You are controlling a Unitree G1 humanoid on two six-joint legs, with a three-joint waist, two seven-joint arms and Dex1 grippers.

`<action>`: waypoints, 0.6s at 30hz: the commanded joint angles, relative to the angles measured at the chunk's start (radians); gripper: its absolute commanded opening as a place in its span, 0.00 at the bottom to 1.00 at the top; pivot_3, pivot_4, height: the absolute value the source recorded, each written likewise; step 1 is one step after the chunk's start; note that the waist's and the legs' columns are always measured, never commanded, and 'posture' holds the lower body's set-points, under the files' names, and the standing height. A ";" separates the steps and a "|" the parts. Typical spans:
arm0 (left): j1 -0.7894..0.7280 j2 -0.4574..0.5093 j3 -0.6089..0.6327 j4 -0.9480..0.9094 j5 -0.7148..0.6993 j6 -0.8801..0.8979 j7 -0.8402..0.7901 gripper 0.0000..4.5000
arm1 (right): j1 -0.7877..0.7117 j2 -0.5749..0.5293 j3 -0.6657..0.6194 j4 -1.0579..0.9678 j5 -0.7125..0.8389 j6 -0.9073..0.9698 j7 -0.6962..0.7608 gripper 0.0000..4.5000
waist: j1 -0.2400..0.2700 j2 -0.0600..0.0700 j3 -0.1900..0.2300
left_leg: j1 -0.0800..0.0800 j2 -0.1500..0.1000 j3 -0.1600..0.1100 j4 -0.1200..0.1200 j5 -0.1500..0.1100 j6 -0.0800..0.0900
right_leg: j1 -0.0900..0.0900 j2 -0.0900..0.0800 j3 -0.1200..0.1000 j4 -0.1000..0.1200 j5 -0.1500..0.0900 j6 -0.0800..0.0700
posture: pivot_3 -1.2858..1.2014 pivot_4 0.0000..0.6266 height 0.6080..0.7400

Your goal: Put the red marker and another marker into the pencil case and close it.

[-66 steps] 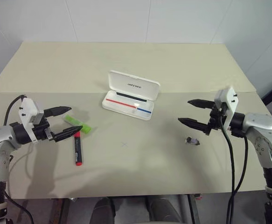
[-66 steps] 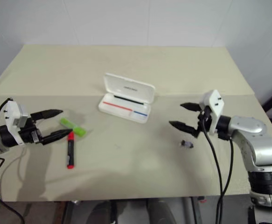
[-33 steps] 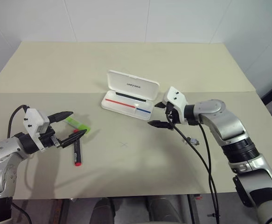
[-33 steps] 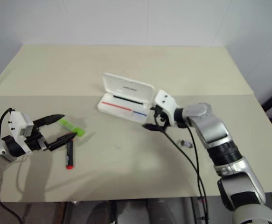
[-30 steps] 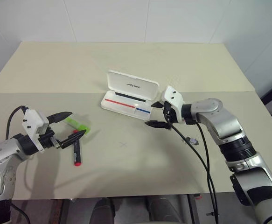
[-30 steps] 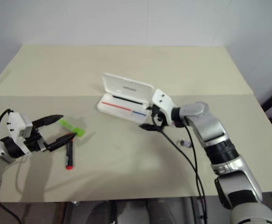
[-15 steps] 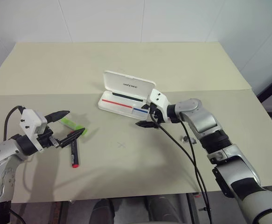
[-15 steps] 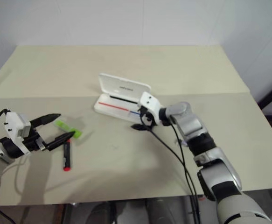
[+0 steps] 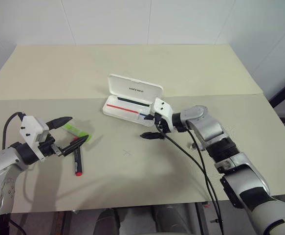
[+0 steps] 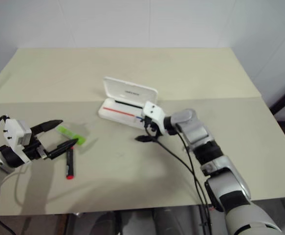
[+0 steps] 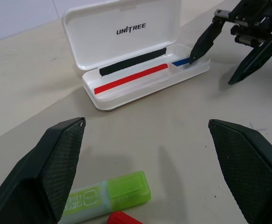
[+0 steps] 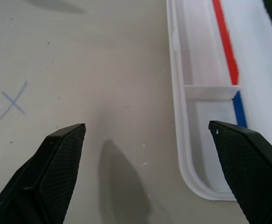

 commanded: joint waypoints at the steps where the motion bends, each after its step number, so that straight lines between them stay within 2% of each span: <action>1: -0.003 0.002 0.035 -0.035 -0.021 -0.004 0.010 1.00 | -0.012 0.021 -0.007 0.052 -0.030 -0.034 -0.048 1.00 | 0.000 0.000 0.000 | 0.000 0.000 0.000 0.000 0.000 0.000 | 0.000 0.000 0.000 0.000 0.000 0.000 | 0.52 0.24 1.00; 2: -0.004 0.002 0.035 -0.035 -0.022 -0.003 0.012 1.00 | -0.014 0.025 -0.008 0.066 -0.037 -0.042 -0.058 1.00 | 0.000 0.000 0.000 | 0.000 0.000 0.000 0.000 0.000 0.000 | 0.000 0.000 0.000 0.000 0.000 0.000 | 0.52 0.24 1.00; 5: -0.008 0.004 0.033 -0.034 -0.022 -0.002 0.013 1.00 | -0.019 0.032 -0.018 0.091 -0.048 -0.056 -0.079 0.87 | 0.002 0.000 0.000 | 0.000 0.000 0.000 0.000 0.000 0.000 | 0.000 0.000 0.000 0.000 0.000 0.000 | 0.52 0.24 1.00; 11: -0.029 0.010 0.024 -0.013 -0.017 -0.005 0.007 1.00 | -0.025 0.021 -0.029 0.091 -0.053 -0.067 -0.084 0.39 | 0.004 0.000 0.000 | 0.000 0.000 -0.001 0.000 0.000 0.000 | 0.001 -0.001 -0.002 -0.001 0.000 0.000 | 0.52 0.24 1.00; 16: -0.060 0.000 0.000 0.006 -0.012 -0.006 0.000 1.00 | 0.008 -0.009 -0.048 0.006 -0.026 -0.069 -0.040 0.01 | 0.005 0.000 0.000 | 0.000 0.000 -0.002 -0.001 0.000 0.000 | 0.001 -0.001 -0.004 -0.001 -0.001 -0.001 | 0.52 0.24 1.00; 18: -0.069 -0.005 -0.007 0.009 -0.015 -0.006 -0.002 1.00 | 0.030 -0.026 -0.050 -0.044 -0.015 -0.061 -0.019 0.01 | 0.005 0.000 0.000 | 0.000 0.000 -0.003 -0.001 0.000 -0.001 | 0.001 -0.001 -0.005 -0.001 -0.001 -0.001 | 0.52 0.24 1.00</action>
